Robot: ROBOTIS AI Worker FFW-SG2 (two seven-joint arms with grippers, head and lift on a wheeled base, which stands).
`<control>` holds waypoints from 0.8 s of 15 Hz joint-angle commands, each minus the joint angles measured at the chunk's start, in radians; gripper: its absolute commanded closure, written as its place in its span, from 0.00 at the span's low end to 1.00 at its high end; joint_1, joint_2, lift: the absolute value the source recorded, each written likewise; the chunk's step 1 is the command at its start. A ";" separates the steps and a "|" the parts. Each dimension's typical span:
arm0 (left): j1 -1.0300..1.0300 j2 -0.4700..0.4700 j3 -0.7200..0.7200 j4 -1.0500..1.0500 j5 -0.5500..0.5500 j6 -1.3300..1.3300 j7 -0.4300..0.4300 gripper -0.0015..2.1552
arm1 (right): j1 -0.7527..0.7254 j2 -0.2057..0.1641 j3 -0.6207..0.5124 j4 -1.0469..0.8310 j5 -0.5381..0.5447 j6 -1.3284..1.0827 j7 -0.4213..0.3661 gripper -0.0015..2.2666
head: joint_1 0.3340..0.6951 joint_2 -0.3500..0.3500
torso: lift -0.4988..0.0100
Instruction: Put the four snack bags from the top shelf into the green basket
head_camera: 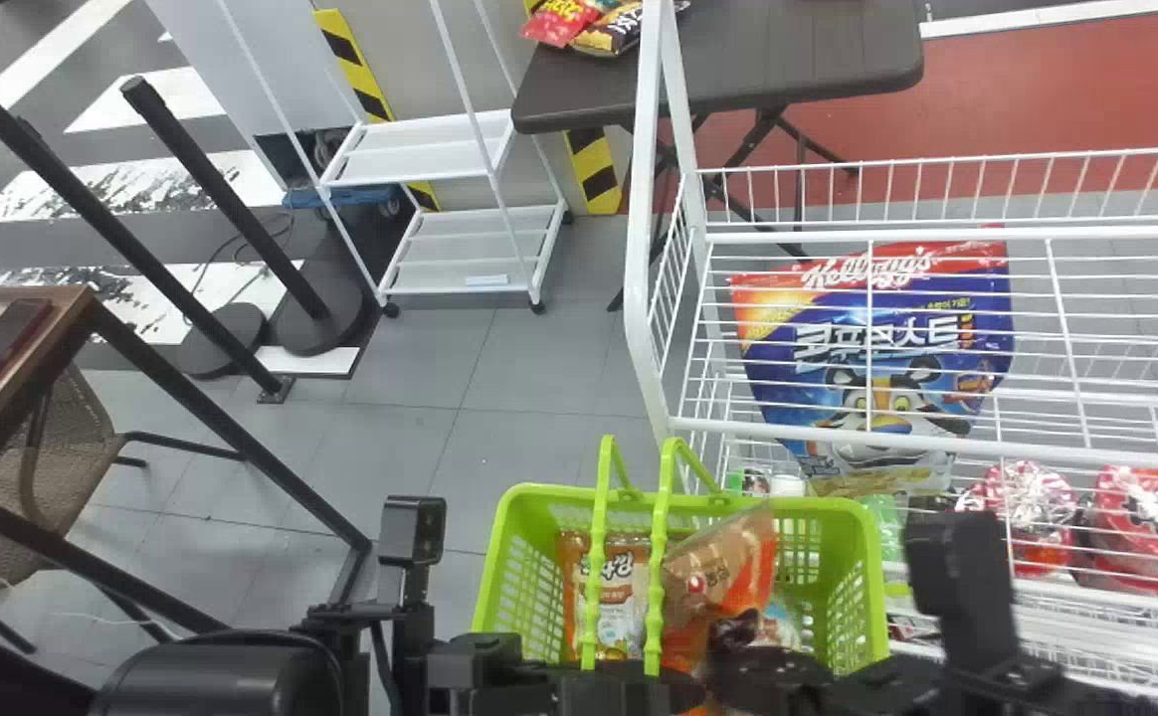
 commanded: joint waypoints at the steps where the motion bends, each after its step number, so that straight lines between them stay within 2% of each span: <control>1: 0.000 -0.001 -0.006 -0.004 -0.002 0.000 -0.010 1.00 | -0.087 0.017 0.072 0.147 -0.006 -0.070 -0.012 0.99 | 1.00 1.00 | 0.98; 2: 0.001 -0.003 -0.008 -0.004 -0.002 0.000 -0.010 1.00 | -0.126 0.024 0.098 0.207 -0.007 -0.134 -0.019 0.99 | 1.00 1.00 | 0.98; 4: 0.001 -0.004 -0.013 -0.005 -0.002 0.000 -0.010 1.00 | -0.218 0.078 0.129 0.357 -0.007 -0.211 -0.022 0.99 | 1.00 1.00 | 0.98; 5: 0.001 -0.007 -0.013 -0.008 -0.002 0.000 -0.010 1.00 | -0.257 0.093 0.150 0.414 -0.009 -0.232 -0.019 0.89 | 1.00 1.00 | 0.98; 6: 0.003 -0.009 -0.013 -0.010 -0.002 0.000 -0.010 1.00 | -0.290 0.097 0.173 0.460 -0.009 -0.281 -0.021 0.64 | 1.00 1.00 | 0.98; 7: 0.005 -0.009 -0.013 -0.011 -0.002 0.000 -0.010 1.00 | -0.304 0.097 0.180 0.474 -0.009 -0.284 -0.022 0.14 | 1.00 1.00 | 0.98; 8: 0.006 -0.009 -0.011 -0.011 -0.002 0.000 -0.010 1.00 | -0.299 0.092 0.178 0.460 -0.009 -0.272 -0.019 0.00 | 1.00 1.00 | 0.98; 10: 0.006 -0.009 -0.008 -0.010 -0.003 0.000 -0.010 1.00 | -0.241 0.072 0.134 0.332 -0.023 -0.143 0.004 0.01 | 1.00 1.00 | 0.98; 12: 0.005 -0.009 -0.011 -0.010 -0.003 0.000 -0.010 1.00 | -0.167 0.044 0.040 0.176 -0.073 0.029 0.042 0.02 | 1.00 1.00 | 0.98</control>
